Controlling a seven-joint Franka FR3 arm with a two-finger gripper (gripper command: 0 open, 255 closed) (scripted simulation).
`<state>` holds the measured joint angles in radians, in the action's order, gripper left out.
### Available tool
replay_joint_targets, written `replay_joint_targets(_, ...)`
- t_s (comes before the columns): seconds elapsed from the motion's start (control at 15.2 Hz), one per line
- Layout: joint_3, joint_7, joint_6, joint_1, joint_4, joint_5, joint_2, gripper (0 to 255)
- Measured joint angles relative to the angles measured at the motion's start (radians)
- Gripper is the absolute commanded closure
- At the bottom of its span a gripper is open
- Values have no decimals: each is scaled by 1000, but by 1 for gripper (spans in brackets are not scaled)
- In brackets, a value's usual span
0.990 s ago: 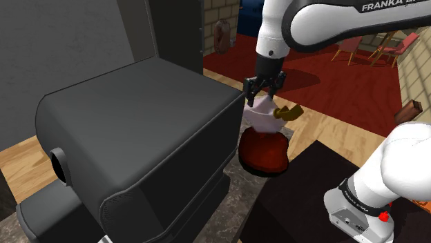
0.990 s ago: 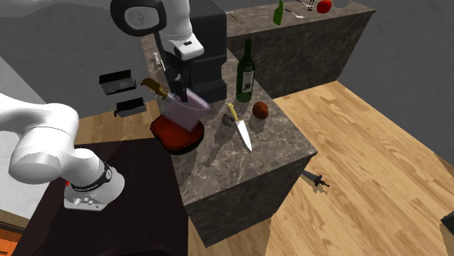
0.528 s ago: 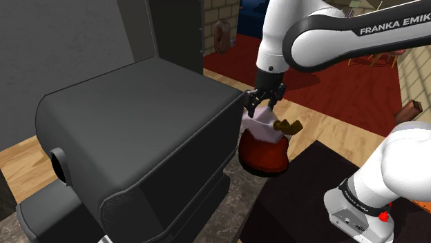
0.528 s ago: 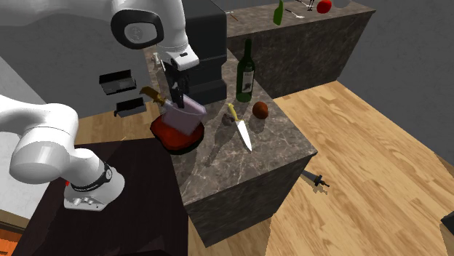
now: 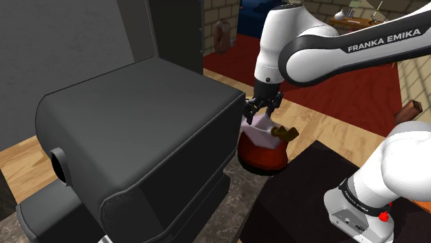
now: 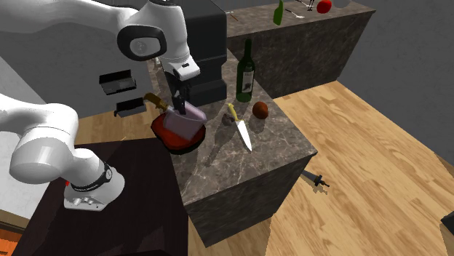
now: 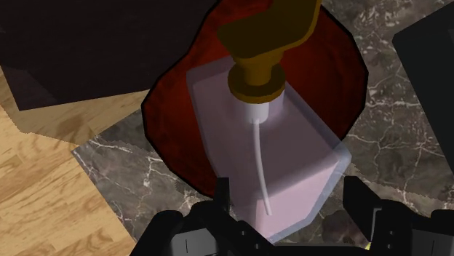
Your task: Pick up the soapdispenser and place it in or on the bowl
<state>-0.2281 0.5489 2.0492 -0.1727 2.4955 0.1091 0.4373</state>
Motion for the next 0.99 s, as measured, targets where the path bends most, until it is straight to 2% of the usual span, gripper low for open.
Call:
replay_joint_targets(0.26, 0, 0, 3, 0, 1, 0, -1, 255)
replay_joint_targets(0.33, 0, 0, 3, 0, 1, 0, -1, 0)
replay_joint_targets(0.73, -1, 0, 3, 0, 2, 0, -1, 0)
replay_joint_targets(0.99, 8, 1, -102, 0, -74, -2, 30, 0)
